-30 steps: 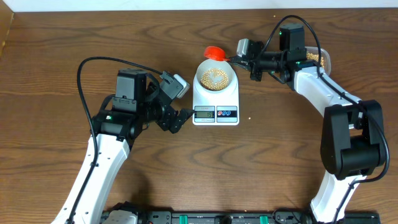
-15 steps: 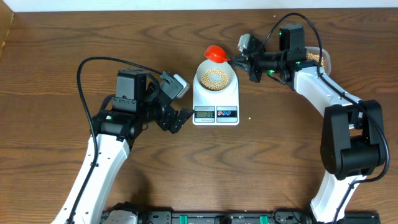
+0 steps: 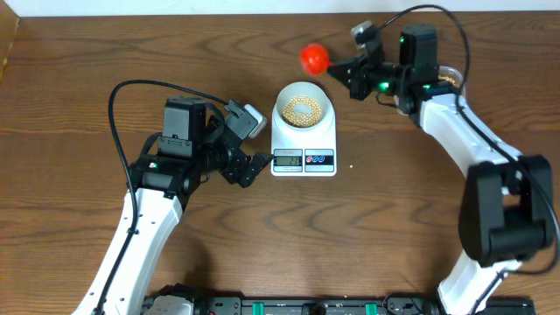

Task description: Scoop item into bowl and weigh 50g on scale

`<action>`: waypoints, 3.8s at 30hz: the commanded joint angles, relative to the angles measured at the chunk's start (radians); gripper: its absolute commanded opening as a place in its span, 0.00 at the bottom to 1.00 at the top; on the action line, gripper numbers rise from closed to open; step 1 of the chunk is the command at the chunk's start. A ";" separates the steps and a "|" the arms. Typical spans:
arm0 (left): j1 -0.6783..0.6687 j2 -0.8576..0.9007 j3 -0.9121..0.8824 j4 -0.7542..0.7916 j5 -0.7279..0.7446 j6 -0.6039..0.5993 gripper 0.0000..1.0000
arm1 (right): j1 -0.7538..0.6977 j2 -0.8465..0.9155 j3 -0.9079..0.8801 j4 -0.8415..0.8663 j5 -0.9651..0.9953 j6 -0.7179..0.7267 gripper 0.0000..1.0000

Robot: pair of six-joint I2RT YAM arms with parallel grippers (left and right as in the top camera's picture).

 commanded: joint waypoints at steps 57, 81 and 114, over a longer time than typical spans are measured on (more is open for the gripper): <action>0.002 -0.010 -0.007 0.000 0.006 -0.005 0.89 | -0.159 -0.079 -0.007 -0.517 0.959 -0.026 0.01; 0.002 -0.010 -0.007 0.000 0.006 -0.005 0.89 | -0.223 -0.079 -0.008 -0.555 0.610 -0.101 0.01; 0.002 -0.010 -0.007 0.000 0.005 -0.005 0.89 | -0.316 -0.026 -0.014 -0.531 0.339 -0.098 0.01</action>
